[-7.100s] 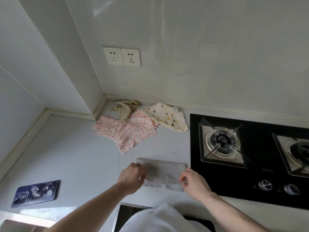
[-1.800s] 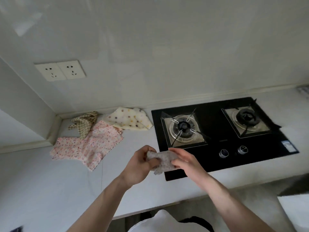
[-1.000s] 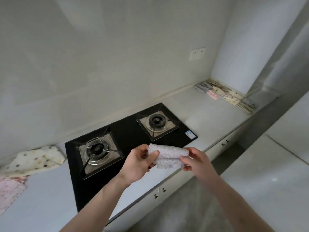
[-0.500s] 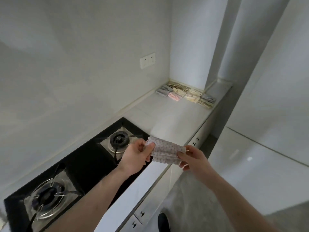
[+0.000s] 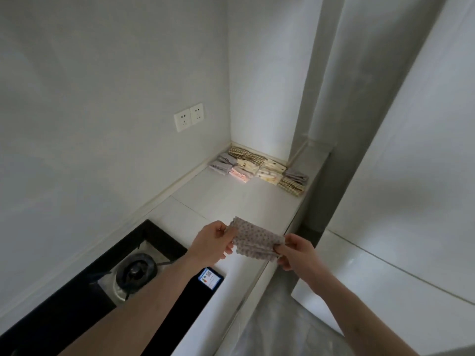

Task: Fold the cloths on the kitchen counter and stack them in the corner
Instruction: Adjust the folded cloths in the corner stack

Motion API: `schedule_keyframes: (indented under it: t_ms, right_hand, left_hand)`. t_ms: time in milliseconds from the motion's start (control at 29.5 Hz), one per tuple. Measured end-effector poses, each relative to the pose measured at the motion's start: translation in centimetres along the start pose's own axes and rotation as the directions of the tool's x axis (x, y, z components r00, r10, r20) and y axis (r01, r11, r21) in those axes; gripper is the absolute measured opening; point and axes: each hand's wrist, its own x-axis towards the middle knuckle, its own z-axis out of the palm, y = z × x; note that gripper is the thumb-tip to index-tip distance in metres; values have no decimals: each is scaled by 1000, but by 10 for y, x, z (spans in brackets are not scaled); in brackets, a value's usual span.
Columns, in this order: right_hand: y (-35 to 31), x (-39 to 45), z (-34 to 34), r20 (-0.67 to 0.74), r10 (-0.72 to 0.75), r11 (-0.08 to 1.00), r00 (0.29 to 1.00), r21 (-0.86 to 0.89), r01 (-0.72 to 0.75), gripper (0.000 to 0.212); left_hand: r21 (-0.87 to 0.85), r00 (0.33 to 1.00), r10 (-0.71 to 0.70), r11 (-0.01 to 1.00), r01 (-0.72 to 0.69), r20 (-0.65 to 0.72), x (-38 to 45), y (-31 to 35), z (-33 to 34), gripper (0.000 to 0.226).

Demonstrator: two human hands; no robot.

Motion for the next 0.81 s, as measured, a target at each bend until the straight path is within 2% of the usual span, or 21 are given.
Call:
schedule_keyframes:
  t_ms: [170, 339, 645, 814]
  right_hand:
    - [-3, 56, 0, 7, 50, 999, 999, 13, -51, 14]
    - [-6, 133, 0, 31, 178, 977, 984, 112, -181, 8]
    - [9, 300, -28, -25, 447, 865, 894, 267, -425, 10]
    - [12, 377, -39, -40, 474, 879, 879, 75, -471, 16]
  left_hand:
    - [73, 998, -54, 996, 57, -44, 43, 4, -14, 38]
    - [41, 983, -149, 987, 155, -108, 78, -5, -38, 31]
    - [16, 940, -289, 955, 296, -183, 132, -6, -36, 19]
    - [-4, 911, -337, 938, 346, -240, 151, -5, -15, 15]
